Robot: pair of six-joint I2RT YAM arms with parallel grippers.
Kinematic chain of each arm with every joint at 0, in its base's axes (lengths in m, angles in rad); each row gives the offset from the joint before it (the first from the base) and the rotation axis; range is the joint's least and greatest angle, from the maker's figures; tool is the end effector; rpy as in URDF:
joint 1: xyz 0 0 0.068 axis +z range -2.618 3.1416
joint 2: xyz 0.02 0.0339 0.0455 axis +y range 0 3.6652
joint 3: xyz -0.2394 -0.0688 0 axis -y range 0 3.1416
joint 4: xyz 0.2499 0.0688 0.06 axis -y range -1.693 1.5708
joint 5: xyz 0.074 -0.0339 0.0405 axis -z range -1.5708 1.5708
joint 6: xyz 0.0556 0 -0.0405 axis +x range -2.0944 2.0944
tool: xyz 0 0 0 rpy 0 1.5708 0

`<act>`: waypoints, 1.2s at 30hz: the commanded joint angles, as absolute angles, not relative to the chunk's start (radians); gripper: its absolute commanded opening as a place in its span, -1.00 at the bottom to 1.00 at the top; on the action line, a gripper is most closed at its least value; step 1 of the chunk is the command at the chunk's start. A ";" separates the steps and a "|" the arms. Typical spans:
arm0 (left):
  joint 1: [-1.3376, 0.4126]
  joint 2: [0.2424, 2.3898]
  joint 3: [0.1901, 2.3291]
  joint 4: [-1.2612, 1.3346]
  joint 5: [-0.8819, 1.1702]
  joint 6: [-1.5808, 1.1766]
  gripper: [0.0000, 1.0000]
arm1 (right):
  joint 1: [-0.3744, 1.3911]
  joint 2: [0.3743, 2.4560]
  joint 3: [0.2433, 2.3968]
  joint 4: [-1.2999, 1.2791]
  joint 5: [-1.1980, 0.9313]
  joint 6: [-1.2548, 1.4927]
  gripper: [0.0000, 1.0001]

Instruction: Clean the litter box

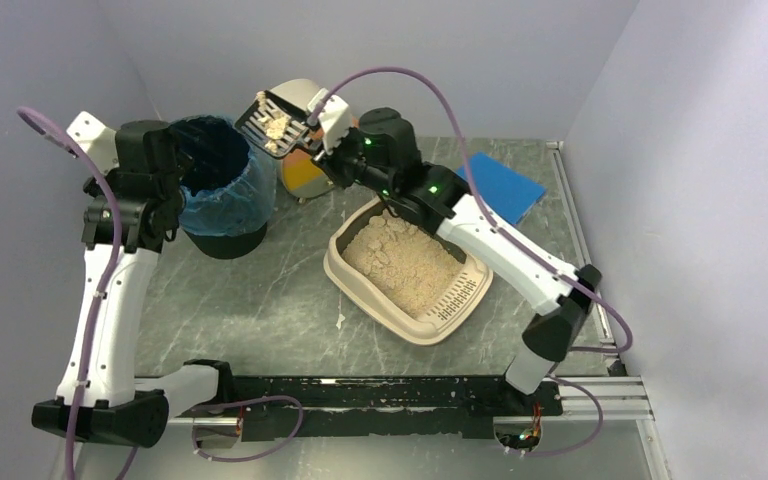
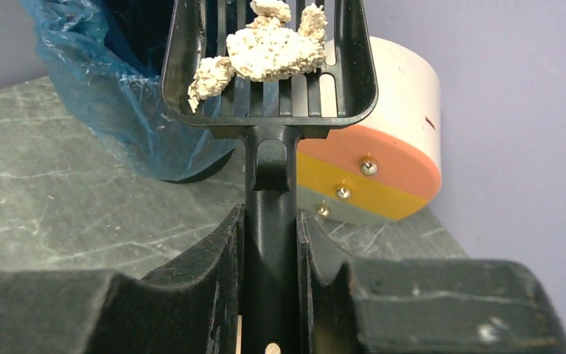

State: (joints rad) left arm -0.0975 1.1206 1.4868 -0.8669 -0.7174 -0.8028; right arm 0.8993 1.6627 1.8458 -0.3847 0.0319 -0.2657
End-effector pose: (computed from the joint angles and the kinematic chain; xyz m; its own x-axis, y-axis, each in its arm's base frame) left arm 0.2318 0.0141 0.4189 0.0282 -0.5474 -0.8364 -0.6914 0.5936 -0.4118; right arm 0.2526 0.3150 0.4304 0.0802 -0.3210 -0.9437 -0.7690 0.5825 -0.2634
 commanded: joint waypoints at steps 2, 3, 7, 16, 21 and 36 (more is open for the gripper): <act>-0.047 1.212 1.634 -0.934 -0.830 -0.853 0.71 | 0.939 1.754 1.917 -0.282 0.054 -0.371 -1.00; -0.023 1.230 1.656 -0.947 -0.807 -0.863 0.72 | 0.950 1.774 1.923 -0.260 0.059 -0.407 -1.00; 0.091 1.259 1.684 -0.948 -0.714 -0.895 0.70 | 0.994 1.866 1.953 -0.161 0.162 -0.585 -1.00; 0.261 1.235 1.750 -0.918 -0.470 -0.850 0.69 | 1.059 2.041 1.958 0.131 0.291 -1.087 -1.00; 0.269 1.230 1.809 -0.897 -0.406 -0.833 0.69 | 1.081 2.075 1.924 0.288 0.322 -1.276 -1.00; 0.270 1.242 1.808 -0.868 -0.421 -0.790 0.74 | 1.112 2.195 1.848 0.611 0.307 -1.861 -1.00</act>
